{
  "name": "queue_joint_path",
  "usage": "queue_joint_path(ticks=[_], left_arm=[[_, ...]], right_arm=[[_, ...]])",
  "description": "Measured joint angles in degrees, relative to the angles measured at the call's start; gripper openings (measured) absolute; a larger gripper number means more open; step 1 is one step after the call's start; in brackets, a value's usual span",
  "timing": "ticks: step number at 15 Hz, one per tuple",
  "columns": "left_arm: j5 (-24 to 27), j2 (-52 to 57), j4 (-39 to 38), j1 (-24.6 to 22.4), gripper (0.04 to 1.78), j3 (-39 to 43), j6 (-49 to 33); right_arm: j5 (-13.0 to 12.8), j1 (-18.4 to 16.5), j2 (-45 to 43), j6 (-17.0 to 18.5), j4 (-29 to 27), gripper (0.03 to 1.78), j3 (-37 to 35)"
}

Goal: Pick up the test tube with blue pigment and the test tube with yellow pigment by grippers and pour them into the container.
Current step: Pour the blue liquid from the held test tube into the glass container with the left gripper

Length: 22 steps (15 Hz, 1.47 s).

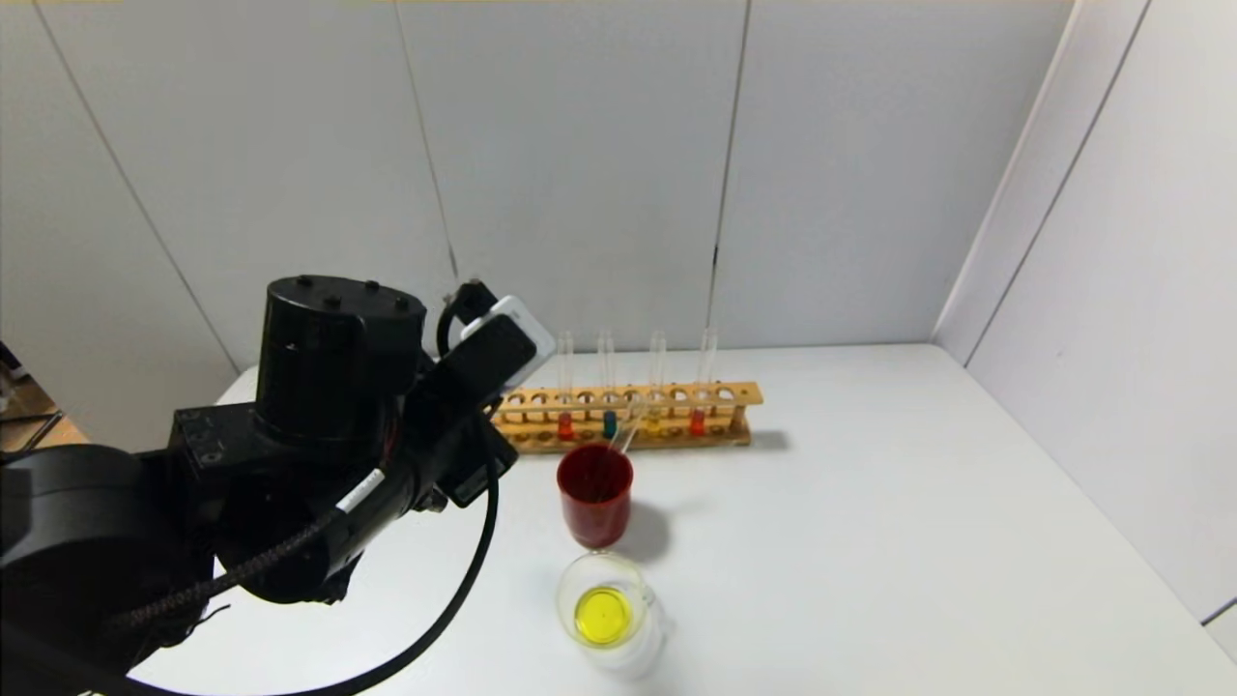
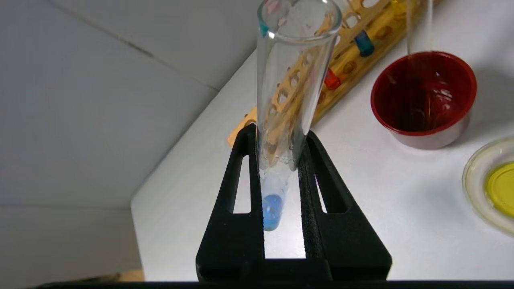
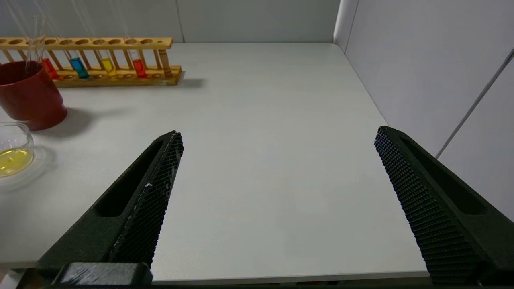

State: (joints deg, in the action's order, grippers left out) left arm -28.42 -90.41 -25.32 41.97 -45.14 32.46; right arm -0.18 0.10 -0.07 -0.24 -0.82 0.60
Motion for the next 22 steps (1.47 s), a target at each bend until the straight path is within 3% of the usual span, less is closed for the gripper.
queue_joint_path(ticks=[4,8,14,22], left_arm=[[-0.4,-2.7,-5.4,2.3,0.31,4.4,8.8],[-1.4,-5.6,-5.8,4.3,0.31,5.4,14.4],[-5.7,-8.9,-5.7,8.3,0.31,9.6,15.6],[-6.0,-12.3,-5.7,10.8,0.31,12.3,16.1]], right_arm=[[0.0,0.0,0.0,0.0,0.0,1.74,0.0],[0.0,0.0,0.0,0.0,0.0,1.74,0.0],[0.0,0.0,0.0,0.0,0.0,1.74,0.0],[0.0,0.0,0.0,0.0,0.0,1.74,0.0]])
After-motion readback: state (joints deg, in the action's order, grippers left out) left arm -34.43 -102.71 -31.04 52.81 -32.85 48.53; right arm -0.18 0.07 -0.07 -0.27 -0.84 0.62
